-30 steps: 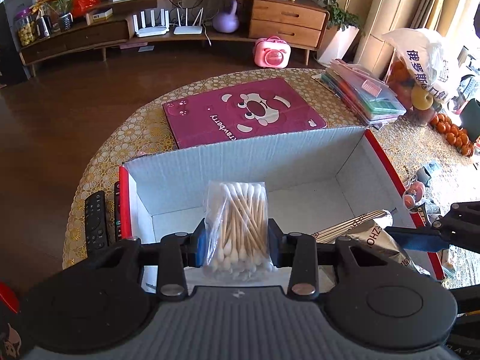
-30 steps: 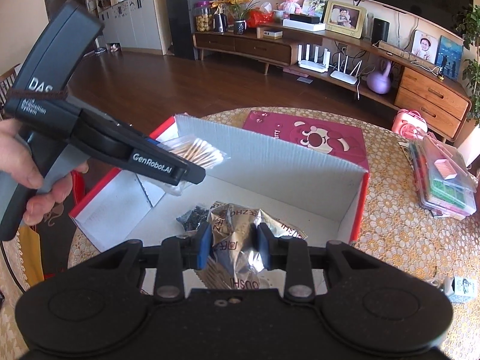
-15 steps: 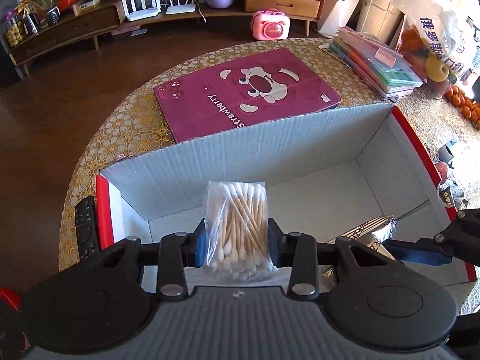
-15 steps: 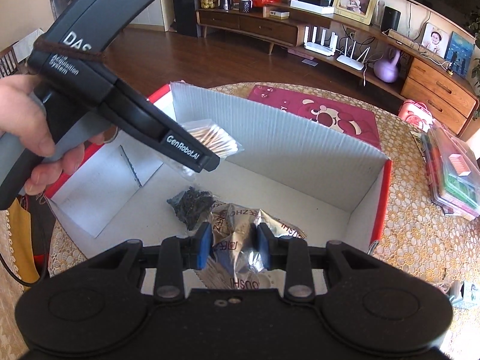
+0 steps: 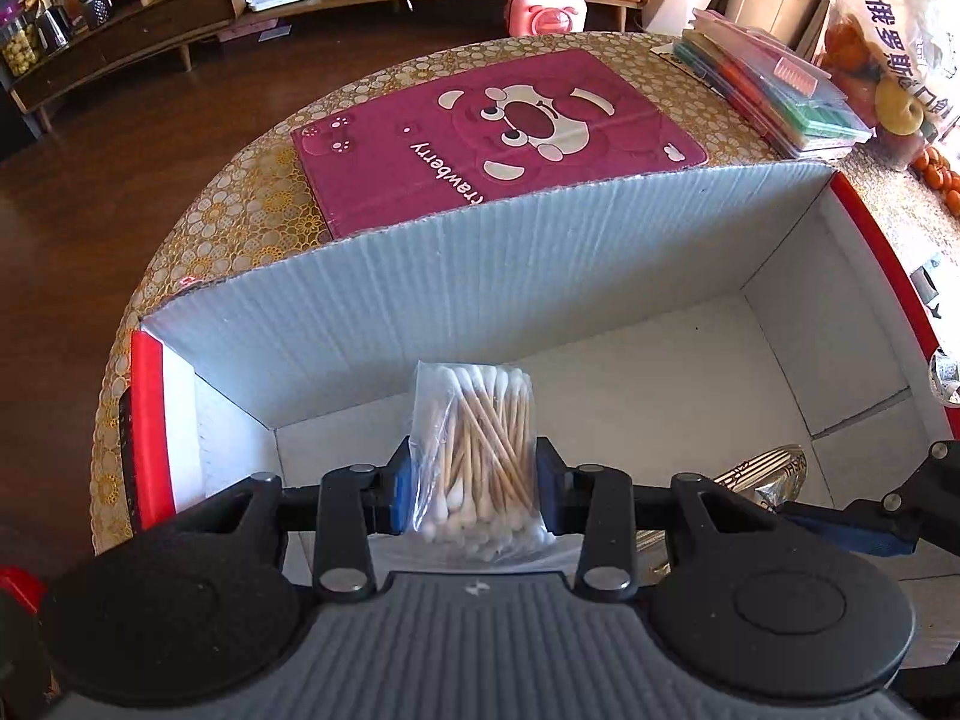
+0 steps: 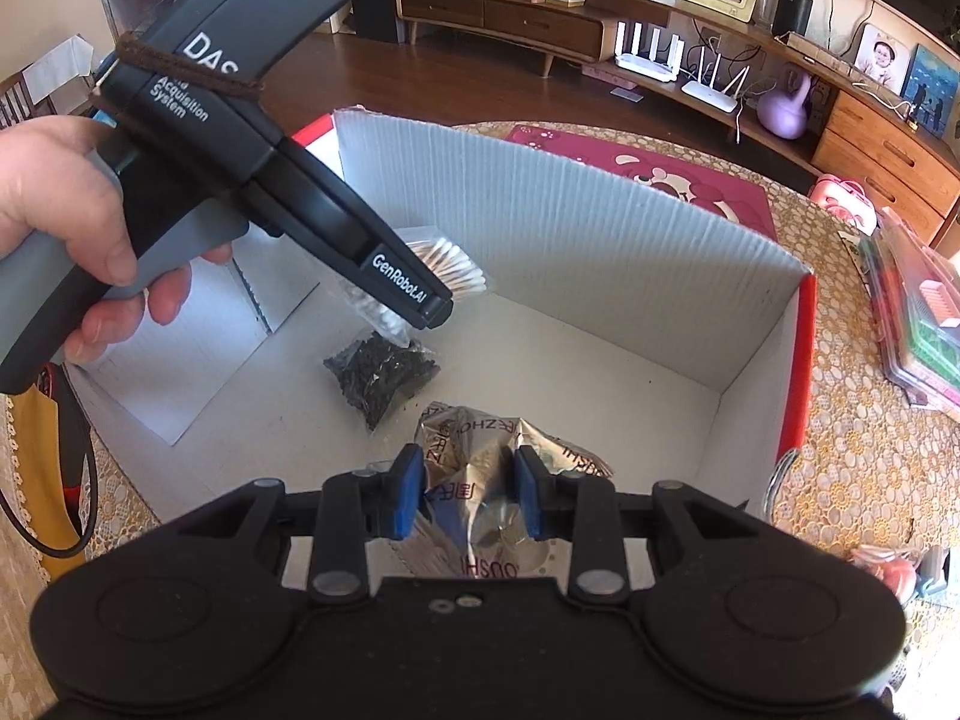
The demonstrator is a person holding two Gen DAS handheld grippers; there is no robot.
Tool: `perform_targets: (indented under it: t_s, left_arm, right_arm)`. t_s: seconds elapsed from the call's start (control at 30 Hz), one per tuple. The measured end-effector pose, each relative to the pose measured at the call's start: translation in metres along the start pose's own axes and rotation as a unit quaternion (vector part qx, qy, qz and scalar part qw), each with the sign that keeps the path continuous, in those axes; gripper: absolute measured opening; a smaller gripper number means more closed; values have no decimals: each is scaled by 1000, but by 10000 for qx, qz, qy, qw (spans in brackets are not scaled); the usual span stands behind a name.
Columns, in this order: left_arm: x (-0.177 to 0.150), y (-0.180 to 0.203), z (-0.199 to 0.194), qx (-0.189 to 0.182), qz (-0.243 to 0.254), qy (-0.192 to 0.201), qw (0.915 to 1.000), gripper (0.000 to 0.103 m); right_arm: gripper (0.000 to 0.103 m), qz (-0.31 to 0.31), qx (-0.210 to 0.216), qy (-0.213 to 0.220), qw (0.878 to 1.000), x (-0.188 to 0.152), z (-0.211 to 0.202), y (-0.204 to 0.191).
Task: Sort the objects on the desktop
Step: 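Lower both held items into the box and open both grippers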
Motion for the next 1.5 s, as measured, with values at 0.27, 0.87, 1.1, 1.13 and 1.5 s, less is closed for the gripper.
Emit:
perform_targets:
  t_s: [0.27,0.87,1.1,1.13,1.5]
  left_arm:
    - [3,-1,6,-55,-65,-78,9999,38]
    - [2,0,2,-1,-293,-24,9996,64]
    - [-2,8,-22,38,-212,87,9997,65]
    - [-3,9,-26,48,-200,99,9997,67]
    - [-35,20,-87,-70,-151,230,9996,74]
  right_arm:
    - [33,-6,23,-98,9999,-4,7,0]
    - [65,38,-103,145,9998,-8,-7,3]
    - [72,81,14,327,9994,-7,-27,2]
    - [73,84,33,363,9993,-7,-31,2]
    - [92,209,224,659,9974,-16,-73,2]
Point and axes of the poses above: each gripper's, at about its wrist camera, not at the fingertips, and z roughly the way its jaws point, y to its right, x to its top, the point moved 1 cm from there along z, roughly the way its jaws point, and after that the axes turned 4 degrees about -y, right-handed, at the moved point
